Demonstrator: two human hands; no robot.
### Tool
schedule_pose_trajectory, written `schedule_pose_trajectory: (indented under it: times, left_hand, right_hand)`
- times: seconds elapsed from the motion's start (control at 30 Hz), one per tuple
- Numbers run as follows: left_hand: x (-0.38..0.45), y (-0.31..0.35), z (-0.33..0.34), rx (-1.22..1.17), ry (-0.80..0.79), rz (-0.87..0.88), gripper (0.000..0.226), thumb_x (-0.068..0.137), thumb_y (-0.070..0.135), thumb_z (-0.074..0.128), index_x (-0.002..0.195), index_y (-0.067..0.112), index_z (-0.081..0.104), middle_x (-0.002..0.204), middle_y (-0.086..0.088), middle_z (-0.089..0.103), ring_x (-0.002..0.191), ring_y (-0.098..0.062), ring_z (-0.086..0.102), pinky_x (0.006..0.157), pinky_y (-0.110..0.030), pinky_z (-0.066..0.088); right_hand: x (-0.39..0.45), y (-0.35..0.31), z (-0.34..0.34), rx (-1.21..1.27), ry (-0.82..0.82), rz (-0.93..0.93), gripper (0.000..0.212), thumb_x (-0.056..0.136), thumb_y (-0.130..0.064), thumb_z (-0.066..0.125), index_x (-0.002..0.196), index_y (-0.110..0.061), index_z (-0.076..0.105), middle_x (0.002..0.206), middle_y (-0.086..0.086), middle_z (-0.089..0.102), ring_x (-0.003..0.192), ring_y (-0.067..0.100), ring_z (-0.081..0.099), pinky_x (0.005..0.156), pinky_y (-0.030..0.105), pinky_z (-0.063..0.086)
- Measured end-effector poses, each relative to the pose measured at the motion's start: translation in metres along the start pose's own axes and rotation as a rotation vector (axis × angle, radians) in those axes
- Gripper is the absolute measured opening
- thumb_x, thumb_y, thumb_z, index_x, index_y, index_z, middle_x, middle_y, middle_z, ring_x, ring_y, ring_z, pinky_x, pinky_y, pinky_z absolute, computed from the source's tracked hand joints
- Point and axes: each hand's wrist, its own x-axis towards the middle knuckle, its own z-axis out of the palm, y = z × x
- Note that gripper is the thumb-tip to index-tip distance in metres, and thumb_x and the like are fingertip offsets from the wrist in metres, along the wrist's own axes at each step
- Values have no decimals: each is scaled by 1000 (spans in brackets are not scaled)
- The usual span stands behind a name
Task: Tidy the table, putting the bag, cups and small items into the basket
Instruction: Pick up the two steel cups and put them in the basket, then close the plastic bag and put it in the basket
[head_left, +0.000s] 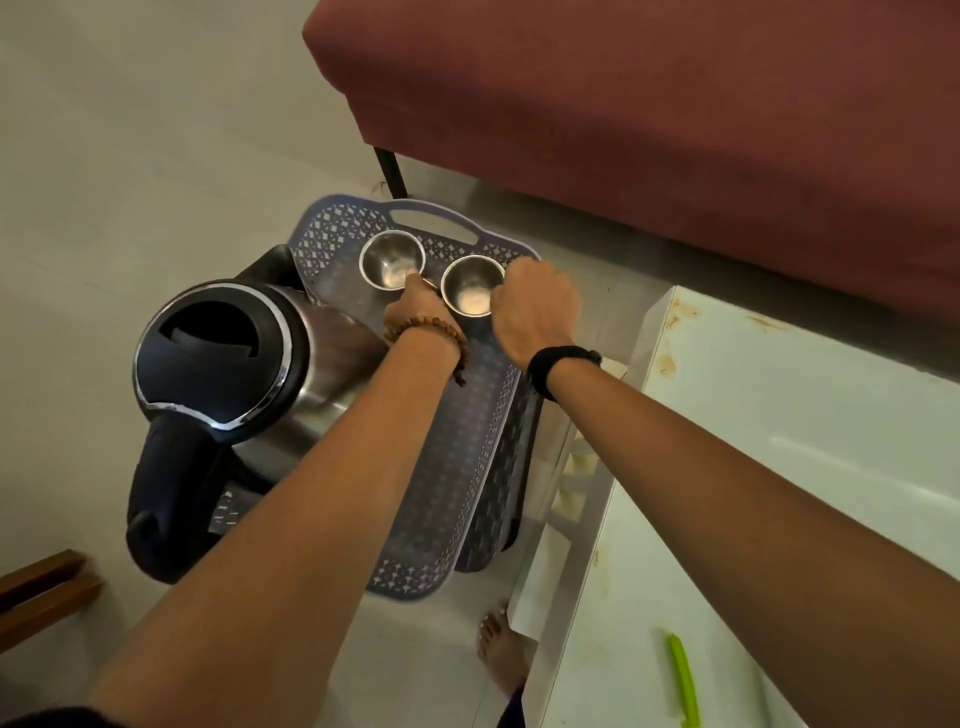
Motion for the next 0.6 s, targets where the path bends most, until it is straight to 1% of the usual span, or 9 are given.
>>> schedule_pose_trajectory:
  times: [0.1,0.13,0.17,0.27,0.37,0.43,0.5,0.57,0.6]
  left_hand:
    - [-5,-7,-4,-59,-16,12,31,94,26,44,102,2,63,95,-6,61,90,-22,58,83,-32,48]
    - [-9,-8,-6,-31,-12,35,30,95,26,44,98,3,63,92,-7,60,83,-21,56,79,-31,48]
    - [-12,-10,-8,-25,-26,59,31,95,25,44,102,0,61,97,-10,61,86,-21,56,82,-32,48]
    - [-34,-20,-10,40,33,197,33,92,16,48,120,-2,51,125,-19,56,114,-28,54,100,-35,42]
    - [-83,-47,-15,121,14,593,30,87,5,49,117,10,50,125,-12,52,110,-18,51,95,-25,43]
    - [-124,-79,-15,216,-100,747,30,87,4,49,113,18,50,122,-9,51,108,-15,51,91,-20,44]
    - [-158,-119,-13,354,-228,784,28,87,3,49,112,17,50,121,-11,52,111,-19,51,97,-29,44]
    - [-191,-164,-8,508,-352,796,30,88,2,49,115,14,51,122,-9,52,114,-20,50,100,-34,42]
    - [-208,-186,-6,552,-434,791,31,88,2,48,116,17,50,123,-7,52,115,-18,49,102,-29,41]
  right_hand:
    - [-1,2,4,-22,33,4,20,96,-12,45,101,-2,61,104,16,67,94,34,63,64,34,39]
    - [-2,3,4,-21,31,-4,20,97,-12,45,103,-2,61,105,16,67,96,35,63,66,35,41]
    - [-3,3,3,-11,24,-18,20,97,-12,44,103,-2,61,106,16,67,96,35,63,67,35,42]
    - [-13,10,-7,76,45,-67,22,97,-9,41,98,-2,62,104,16,66,92,34,63,64,32,35]
    - [-38,33,-23,282,148,-85,26,97,-13,41,93,-4,65,96,13,65,80,27,62,64,30,41]
    - [-70,62,-36,447,200,-18,25,97,-19,43,92,-8,65,90,3,62,73,14,53,64,13,38]
    - [-106,100,-43,525,199,82,22,96,-23,46,94,-12,65,89,-5,59,73,7,51,66,3,36]
    - [-144,150,-48,549,173,236,21,96,-27,48,99,-16,65,96,-6,64,76,12,60,70,8,39]
    - [-163,177,-50,559,152,316,21,95,-28,49,100,-17,66,99,-5,67,78,16,65,75,18,46]
